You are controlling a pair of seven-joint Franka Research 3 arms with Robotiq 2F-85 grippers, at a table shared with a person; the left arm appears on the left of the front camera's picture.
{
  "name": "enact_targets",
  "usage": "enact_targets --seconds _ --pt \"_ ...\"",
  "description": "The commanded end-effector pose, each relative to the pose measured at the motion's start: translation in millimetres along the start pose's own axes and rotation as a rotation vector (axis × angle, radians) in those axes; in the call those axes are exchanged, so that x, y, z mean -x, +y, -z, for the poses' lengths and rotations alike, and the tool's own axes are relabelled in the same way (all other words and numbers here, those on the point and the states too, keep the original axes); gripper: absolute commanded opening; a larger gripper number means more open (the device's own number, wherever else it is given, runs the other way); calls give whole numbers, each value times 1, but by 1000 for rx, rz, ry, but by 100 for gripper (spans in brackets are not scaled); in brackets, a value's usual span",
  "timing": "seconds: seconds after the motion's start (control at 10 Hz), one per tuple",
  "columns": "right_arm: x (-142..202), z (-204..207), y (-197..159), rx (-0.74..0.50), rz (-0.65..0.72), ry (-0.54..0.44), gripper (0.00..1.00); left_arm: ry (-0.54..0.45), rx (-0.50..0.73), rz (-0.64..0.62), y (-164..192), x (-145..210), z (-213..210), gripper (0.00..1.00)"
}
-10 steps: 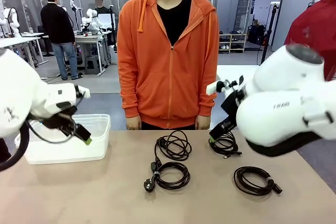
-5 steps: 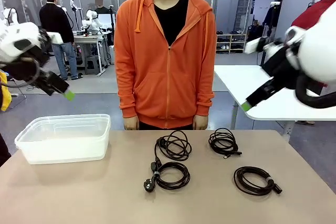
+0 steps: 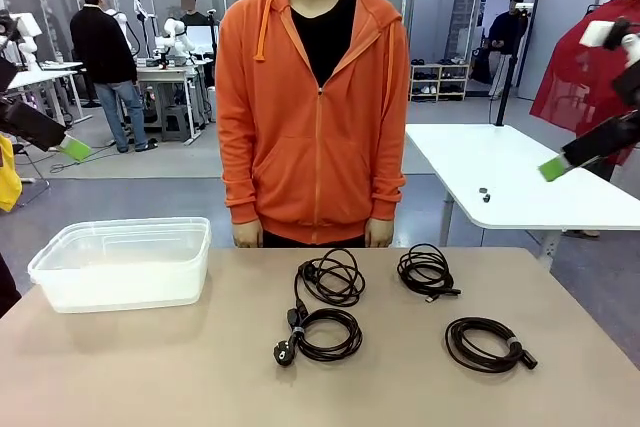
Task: Organize and store the cables.
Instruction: Place the Power Cable into the Organizing box.
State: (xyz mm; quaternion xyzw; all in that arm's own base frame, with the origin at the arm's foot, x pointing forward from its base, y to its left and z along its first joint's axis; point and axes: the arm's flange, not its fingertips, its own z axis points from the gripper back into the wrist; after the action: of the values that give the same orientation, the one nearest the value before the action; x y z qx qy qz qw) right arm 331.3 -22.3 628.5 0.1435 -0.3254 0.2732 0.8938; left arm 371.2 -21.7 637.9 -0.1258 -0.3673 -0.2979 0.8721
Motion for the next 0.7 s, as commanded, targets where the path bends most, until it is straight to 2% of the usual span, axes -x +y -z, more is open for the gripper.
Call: enact_targets --seconds 0.0,0.3,0.6 --pt "-2 -14 -19 -60 5 1 100 -80 75 93 -9 21 8 100" --pt "5 -27 -22 -64 -7 30 100 -99 115 147 -25 37 -10 100" --pt "6 -14 -18 -36 7 -12 100 -122 73 49 -20 32 -13 100"
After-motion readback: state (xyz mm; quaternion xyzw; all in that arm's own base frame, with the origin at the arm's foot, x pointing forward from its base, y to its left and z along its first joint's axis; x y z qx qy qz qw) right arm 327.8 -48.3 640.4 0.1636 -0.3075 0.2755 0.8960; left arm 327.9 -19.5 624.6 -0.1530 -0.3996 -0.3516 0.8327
